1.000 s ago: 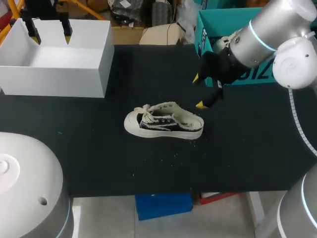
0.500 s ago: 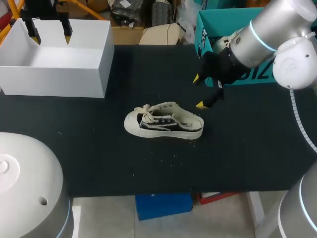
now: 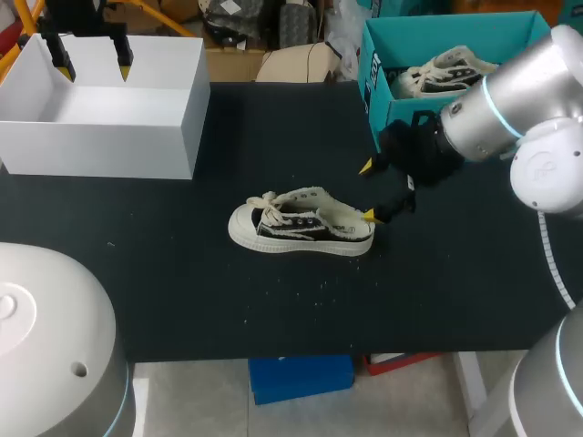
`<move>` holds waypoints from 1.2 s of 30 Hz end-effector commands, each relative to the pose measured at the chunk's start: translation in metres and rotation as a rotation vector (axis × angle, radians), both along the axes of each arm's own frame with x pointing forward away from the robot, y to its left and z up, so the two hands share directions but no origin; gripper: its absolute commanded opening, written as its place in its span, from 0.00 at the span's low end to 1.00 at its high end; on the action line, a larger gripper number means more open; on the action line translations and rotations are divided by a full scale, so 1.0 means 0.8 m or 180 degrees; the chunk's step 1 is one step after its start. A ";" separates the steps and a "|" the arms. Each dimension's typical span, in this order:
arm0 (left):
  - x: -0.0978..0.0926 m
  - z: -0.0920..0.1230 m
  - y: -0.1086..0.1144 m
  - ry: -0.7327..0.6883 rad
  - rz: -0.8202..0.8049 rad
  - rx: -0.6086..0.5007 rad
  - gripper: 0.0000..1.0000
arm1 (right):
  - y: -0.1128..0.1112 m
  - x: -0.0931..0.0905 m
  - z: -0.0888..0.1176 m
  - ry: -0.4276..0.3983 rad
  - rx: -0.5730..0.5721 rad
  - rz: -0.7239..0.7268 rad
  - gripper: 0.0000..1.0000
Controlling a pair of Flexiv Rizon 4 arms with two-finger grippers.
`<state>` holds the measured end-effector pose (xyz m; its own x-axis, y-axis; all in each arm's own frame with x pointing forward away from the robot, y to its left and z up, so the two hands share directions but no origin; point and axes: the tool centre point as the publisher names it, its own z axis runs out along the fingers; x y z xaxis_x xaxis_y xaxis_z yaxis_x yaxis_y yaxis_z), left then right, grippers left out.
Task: Take the shoe out of the shoebox, open the shoe tongue, remove and reinsert the insole, then place the shoe into the shoebox
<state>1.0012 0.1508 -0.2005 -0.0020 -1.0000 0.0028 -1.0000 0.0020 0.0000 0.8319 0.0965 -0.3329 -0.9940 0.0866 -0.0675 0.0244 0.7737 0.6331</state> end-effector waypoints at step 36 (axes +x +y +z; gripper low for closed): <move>0.000 0.000 -0.001 0.0004 0.0003 0.0005 1.00 | 0.002 0.010 -0.109 0.0082 0.0674 -0.0305 1.00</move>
<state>1.0012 0.1508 -0.2005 -0.0021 -1.0000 0.0028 -1.0000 0.0021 0.0000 0.8389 0.0938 -0.4145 -0.9827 0.1848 -0.0104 0.1088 0.6223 0.7752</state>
